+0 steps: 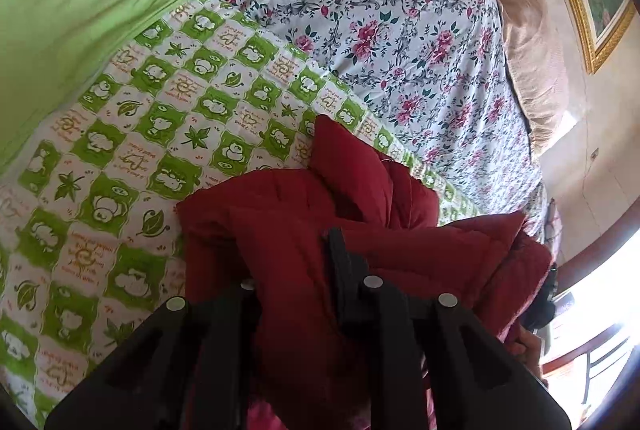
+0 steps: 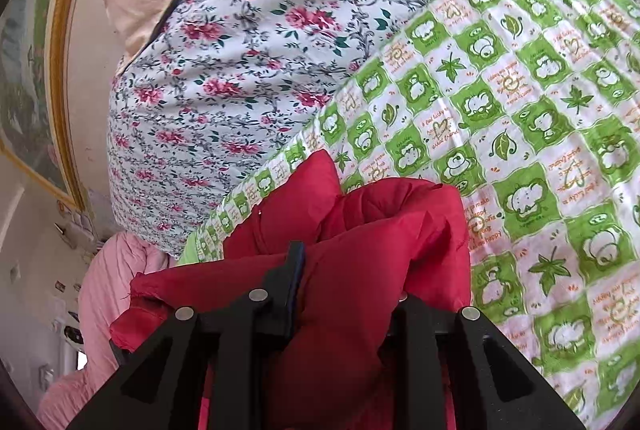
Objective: Fold large clothes
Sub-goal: 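Lift the hem with both tools and fold it toward the collar, then lay the folded hem onto the jacket and press it flat with both tools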
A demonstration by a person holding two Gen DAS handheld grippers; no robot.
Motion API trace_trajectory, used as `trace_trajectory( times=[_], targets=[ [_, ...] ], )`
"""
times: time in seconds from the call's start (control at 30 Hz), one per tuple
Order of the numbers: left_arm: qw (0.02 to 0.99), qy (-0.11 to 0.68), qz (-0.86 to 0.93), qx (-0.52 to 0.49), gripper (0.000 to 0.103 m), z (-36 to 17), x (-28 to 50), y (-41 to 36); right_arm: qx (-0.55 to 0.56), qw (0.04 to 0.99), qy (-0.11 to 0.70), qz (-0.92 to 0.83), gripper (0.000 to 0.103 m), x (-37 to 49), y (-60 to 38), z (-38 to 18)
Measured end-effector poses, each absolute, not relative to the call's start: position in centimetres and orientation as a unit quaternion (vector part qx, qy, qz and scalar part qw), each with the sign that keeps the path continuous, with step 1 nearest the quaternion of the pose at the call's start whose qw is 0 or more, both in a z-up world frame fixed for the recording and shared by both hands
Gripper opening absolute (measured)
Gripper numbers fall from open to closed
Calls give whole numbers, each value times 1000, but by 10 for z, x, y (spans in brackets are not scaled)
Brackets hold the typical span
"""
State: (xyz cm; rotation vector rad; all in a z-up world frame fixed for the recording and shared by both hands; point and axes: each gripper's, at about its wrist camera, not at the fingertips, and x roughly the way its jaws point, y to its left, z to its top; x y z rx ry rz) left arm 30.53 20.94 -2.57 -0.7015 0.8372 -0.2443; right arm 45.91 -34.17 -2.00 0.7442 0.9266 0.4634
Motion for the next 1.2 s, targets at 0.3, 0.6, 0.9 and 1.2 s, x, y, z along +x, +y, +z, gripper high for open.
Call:
trace_trajectory(
  times=[0.3,0.6,0.9,1.2],
  targets=[
    [858,367,-145,-328,24,-6,292,224,376,799,431,186,23,481,-335,-41],
    [901,296,-136,-285,52,54,231,225,352,819,431,143,24,498,-319,-47],
    [879,388,-251,-117,52,47,248,54,306,834,439,137,35,506,-300,-37],
    [878,427,-205,-71,52,8,281,30,295,842,415,177,55,487,-318,21]
  ],
)
